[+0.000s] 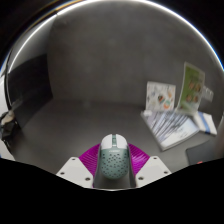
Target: Arrange mouse
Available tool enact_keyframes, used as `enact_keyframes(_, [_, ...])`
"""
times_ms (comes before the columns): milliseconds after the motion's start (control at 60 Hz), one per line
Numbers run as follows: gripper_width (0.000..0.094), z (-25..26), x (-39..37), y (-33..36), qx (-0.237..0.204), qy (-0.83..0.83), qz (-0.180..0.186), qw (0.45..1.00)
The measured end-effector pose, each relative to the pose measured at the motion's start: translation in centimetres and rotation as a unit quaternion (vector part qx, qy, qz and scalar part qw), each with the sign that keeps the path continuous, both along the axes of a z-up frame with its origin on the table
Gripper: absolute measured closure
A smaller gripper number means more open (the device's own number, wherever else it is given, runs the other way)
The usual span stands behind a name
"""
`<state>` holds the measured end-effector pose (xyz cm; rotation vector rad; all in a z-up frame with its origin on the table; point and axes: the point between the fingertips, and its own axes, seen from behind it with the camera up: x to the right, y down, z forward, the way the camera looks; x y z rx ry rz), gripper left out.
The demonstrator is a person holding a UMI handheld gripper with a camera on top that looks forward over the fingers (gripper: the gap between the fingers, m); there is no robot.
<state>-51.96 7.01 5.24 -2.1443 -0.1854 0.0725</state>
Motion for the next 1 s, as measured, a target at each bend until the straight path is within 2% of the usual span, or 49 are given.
enact_keyframes(117, [0.0517,12.0,6.2,-1.6,0.114,-0.003,-0.001,0.993])
enact_keyframes(167, [0.0521,15.8,11.7,-2.3,0.151,-0.022,-0.019,0.988])
enact_keyframes(233, [0.0522,18.4,20.8,-2.9,0.172,-0.056,-0.057,0.982])
enact_keyframes(300, [0.0524,16.2,29.5,-3.3,0.148,-0.079,-0.091,0.982])
enact_keyframes(417, [0.0523,6.1,39.2,-4.7,0.070,-0.063,-0.113,0.989])
enact_keyframes(483, [0.0521,0.0,41.2,-5.1,0.014,-0.051,-0.102,0.993])
enact_keyframes(600, [0.0517,-4.7,43.6,-5.0,-0.019,-0.032,-0.087,0.996])
enact_keyframes(650, [0.0506,-6.0,44.1,-5.1,-0.029,-0.030,-0.086,0.995])
enact_keyframes(783, [0.0402,-6.1,44.0,-5.1,-0.028,-0.012,-0.073,0.997])
enact_keyframes(883, [0.0033,-5.5,44.5,-6.0,-0.022,-0.025,-0.078,0.996])
enact_keyframes(900, [0.0076,-5.2,44.5,-6.3,-0.016,-0.028,-0.076,0.997])
enact_keyframes(917, [0.0049,-4.9,44.4,-6.8,-0.012,-0.030,-0.074,0.997])
enact_keyframes(933, [0.0096,-4.7,44.3,-7.3,-0.009,-0.029,-0.073,0.997])
enact_keyframes(1000, [0.0093,-3.9,43.6,-10.1,-0.009,-0.012,-0.073,0.997])
